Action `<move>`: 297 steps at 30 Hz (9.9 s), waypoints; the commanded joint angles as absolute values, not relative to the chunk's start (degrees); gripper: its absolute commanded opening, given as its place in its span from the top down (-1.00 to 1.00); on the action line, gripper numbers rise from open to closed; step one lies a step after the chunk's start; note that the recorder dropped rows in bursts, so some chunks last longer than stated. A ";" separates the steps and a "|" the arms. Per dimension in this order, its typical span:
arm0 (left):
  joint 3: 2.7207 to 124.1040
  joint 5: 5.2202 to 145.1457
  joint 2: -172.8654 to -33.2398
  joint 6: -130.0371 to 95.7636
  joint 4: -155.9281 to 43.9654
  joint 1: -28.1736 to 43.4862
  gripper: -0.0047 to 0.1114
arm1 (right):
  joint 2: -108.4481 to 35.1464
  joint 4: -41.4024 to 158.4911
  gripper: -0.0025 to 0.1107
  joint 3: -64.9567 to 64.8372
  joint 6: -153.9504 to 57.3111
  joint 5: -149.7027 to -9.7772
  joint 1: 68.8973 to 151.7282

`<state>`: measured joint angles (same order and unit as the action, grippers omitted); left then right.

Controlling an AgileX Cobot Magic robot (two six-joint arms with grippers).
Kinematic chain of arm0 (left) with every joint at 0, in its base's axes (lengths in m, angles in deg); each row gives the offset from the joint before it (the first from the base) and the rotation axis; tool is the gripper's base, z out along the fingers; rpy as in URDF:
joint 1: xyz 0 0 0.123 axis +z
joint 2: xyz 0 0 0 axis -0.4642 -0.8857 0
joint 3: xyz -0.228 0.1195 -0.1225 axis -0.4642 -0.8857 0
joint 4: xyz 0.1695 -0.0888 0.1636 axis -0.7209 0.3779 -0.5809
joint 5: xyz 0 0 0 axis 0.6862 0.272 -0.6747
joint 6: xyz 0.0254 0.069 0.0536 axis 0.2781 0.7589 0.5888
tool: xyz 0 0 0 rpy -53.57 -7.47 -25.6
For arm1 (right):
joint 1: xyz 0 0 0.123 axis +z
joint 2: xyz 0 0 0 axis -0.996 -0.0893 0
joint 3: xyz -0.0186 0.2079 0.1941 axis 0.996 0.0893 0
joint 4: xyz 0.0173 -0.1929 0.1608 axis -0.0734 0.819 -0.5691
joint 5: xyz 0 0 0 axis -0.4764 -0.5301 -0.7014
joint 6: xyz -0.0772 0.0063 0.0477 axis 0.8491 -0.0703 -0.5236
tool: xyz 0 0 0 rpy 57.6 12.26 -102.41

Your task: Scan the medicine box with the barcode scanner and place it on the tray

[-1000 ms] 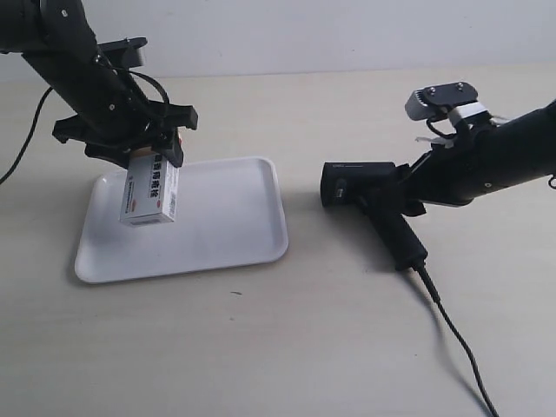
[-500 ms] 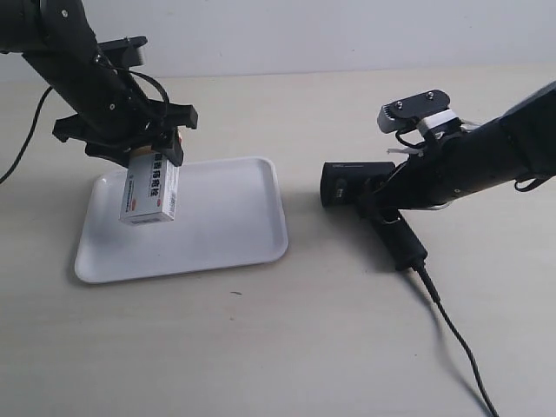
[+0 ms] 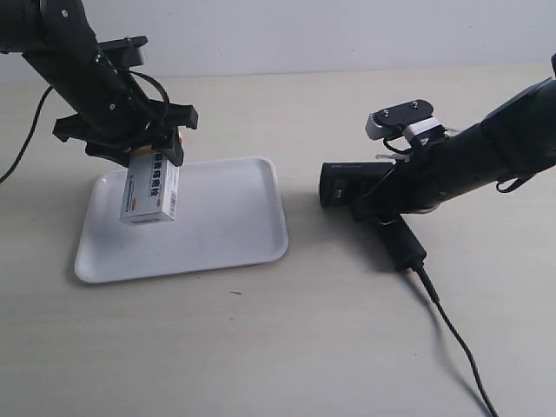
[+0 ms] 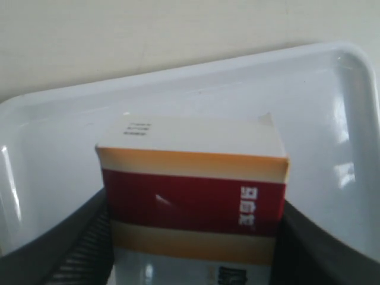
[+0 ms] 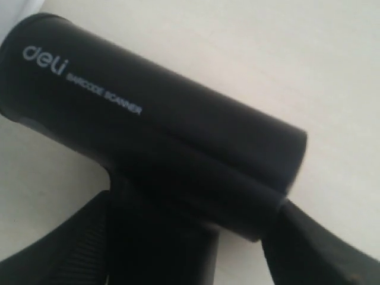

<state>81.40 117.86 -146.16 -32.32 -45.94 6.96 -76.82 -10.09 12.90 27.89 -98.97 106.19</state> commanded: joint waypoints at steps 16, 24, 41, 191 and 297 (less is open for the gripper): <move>81.33 115.57 -145.94 -34.64 -44.70 7.06 0.92 | -69.40 0.18 0.78 12.46 19.82 -100.66 106.89; 81.33 116.22 -145.94 -34.23 -44.93 7.06 0.92 | -69.62 4.40 0.78 12.46 16.84 -93.62 113.45; 81.33 117.89 -145.94 -32.73 -45.05 7.17 0.92 | -69.95 20.11 0.78 12.46 0.68 -90.46 113.87; 2.72 90.21 -33.24 -13.96 -55.98 30.39 0.87 | 11.18 16.95 0.90 51.34 -20.64 -80.29 109.20; 2.72 95.71 -33.24 -17.13 -54.26 30.39 0.87 | 35.15 54.31 0.90 64.84 -49.02 -87.33 84.09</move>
